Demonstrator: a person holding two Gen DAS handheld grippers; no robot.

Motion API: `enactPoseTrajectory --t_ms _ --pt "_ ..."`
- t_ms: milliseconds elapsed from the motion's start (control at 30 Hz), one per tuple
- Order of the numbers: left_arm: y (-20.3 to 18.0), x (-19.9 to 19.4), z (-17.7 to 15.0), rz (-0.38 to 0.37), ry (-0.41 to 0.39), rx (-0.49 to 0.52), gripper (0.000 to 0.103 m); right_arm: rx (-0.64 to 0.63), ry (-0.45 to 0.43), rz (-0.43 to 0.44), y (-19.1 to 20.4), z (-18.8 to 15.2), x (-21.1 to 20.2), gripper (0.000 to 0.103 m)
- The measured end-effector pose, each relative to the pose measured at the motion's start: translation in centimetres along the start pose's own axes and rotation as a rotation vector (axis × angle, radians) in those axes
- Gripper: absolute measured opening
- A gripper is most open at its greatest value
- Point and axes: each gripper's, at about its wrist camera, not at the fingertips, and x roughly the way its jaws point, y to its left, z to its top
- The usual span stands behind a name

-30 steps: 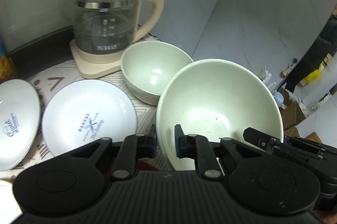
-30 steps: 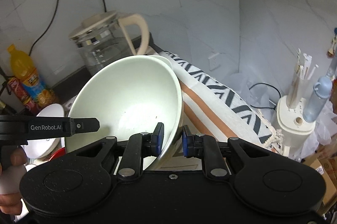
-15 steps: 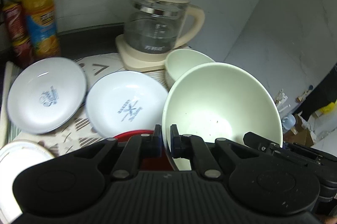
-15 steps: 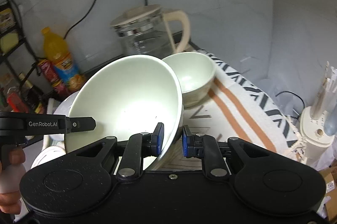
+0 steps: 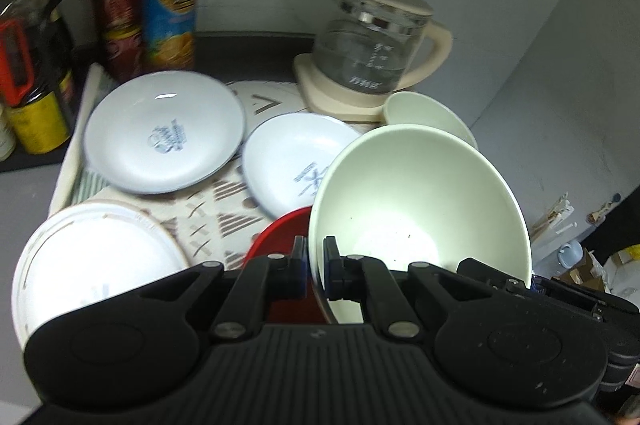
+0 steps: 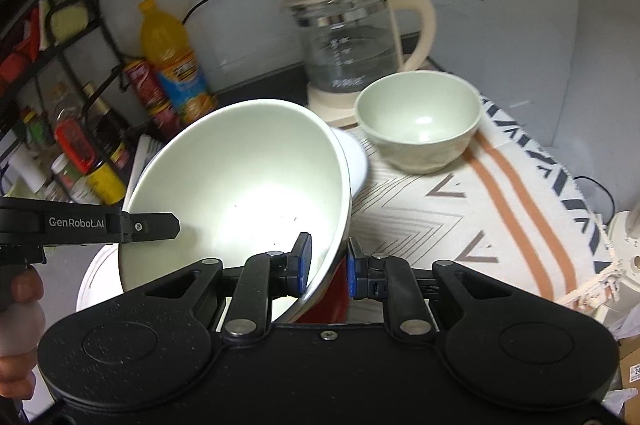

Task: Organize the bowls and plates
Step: 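Lift the large green bowl and lower it into the red bowl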

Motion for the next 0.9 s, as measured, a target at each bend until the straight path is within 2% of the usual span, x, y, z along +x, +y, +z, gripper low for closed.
enactPoseTrajectory --t_ms 467,900 --pt "2.4 -0.3 -2.1 0.061 0.063 -0.076 0.006 -0.063 0.119 0.042 2.2 -1.4 1.6 0.018" --pt "3.6 1.6 -2.2 0.069 0.113 -0.084 0.009 -0.121 0.185 0.007 3.2 -1.6 4.1 0.023"
